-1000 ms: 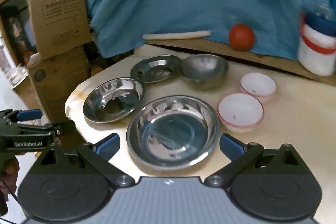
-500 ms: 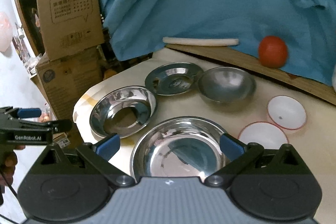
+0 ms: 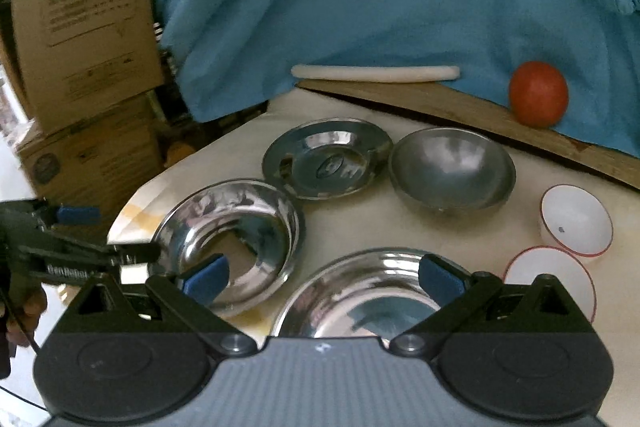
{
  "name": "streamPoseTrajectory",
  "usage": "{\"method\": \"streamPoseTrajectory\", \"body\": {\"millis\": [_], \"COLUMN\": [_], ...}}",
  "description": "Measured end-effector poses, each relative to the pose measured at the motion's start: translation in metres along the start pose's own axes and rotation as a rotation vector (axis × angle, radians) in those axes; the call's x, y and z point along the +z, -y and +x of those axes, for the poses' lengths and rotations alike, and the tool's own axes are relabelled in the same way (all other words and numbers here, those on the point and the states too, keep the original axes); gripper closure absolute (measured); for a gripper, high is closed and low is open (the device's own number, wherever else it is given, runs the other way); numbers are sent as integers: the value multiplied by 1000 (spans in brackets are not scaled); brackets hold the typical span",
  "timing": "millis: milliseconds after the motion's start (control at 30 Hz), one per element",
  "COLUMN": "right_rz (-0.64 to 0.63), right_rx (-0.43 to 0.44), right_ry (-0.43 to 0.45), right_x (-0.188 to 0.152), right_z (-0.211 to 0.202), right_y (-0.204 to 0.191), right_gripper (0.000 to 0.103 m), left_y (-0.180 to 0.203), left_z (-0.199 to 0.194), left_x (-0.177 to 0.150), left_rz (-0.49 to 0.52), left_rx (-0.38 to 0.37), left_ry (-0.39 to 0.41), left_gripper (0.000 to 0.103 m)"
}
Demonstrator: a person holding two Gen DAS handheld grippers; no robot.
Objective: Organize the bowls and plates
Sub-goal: 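Move both grippers to the rim of the large steel plate, then close both grippers on the large steel plate rim and lift it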
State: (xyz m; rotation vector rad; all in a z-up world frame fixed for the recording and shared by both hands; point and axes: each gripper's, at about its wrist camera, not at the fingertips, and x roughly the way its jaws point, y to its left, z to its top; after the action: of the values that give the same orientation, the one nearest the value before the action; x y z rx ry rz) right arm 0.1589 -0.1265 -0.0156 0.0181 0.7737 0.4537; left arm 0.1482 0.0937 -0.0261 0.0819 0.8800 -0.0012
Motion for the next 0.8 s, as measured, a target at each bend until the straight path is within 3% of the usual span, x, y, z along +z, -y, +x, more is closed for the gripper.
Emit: {"method": "streamPoseTrajectory", "body": {"millis": [300, 800], "right_rz": [-17, -71], "right_rx": [-20, -20], "right_ry": [-38, -154], "right_x": [14, 20], "right_z": [30, 79], "right_y": [-20, -31], "right_gripper": [8, 30], "left_y": [-19, -31], "left_z": [32, 49], "left_x": [10, 12], "left_rz": [47, 8], "left_rx": [-80, -152], "left_ry": [-63, -121], "left_gripper": [10, 49]}}
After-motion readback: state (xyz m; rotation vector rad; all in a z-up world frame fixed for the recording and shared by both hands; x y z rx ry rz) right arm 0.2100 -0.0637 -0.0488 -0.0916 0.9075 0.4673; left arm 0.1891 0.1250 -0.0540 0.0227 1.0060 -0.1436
